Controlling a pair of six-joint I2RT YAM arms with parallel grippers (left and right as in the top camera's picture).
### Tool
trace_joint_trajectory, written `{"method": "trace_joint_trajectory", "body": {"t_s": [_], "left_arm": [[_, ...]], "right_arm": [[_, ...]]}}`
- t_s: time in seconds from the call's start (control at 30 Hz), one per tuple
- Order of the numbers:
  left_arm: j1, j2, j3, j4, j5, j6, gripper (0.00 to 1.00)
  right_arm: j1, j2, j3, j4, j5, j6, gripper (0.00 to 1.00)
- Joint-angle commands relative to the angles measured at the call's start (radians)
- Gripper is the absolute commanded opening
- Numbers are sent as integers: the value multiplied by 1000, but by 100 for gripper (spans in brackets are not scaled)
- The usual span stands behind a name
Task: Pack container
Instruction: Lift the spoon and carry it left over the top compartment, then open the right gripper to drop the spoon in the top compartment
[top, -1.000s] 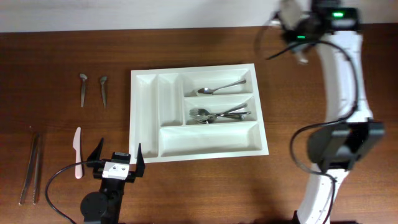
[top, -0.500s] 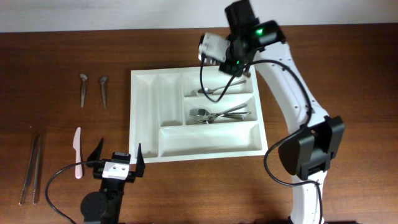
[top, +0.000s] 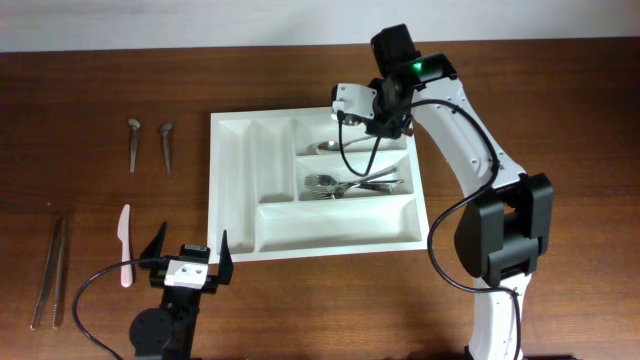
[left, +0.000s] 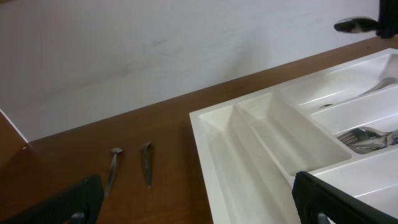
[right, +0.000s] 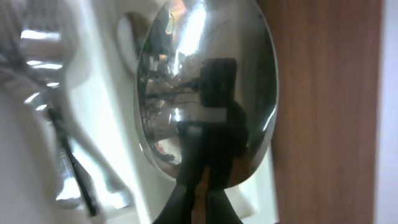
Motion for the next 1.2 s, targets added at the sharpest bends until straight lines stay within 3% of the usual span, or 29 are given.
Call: {"method": "trace_joint_trajectory", "body": {"t_s": [0.0, 0.5, 0.67, 0.9, 1.13, 1.17], "left_arm": [[6, -6, -6, -3, -4, 8, 99], [6, -6, -6, -3, -4, 8, 99], [6, -6, -6, -3, -4, 8, 99], [6, -6, -6, -3, -4, 8, 99], [6, -6, -6, -3, -4, 8, 99], [6, -6, -6, -3, -4, 8, 99]], "right_arm": [[3, -11, -3, 28, -57, -33, 4], [3, 68, -3, 26, -121, -32, 9], [3, 68, -3, 31, -121, -32, 27], [3, 65, 11, 74, -109, 63, 43], [-32, 50, 260, 88, 88, 509, 98], [-43, 49, 302, 71, 133, 561, 99]]}}
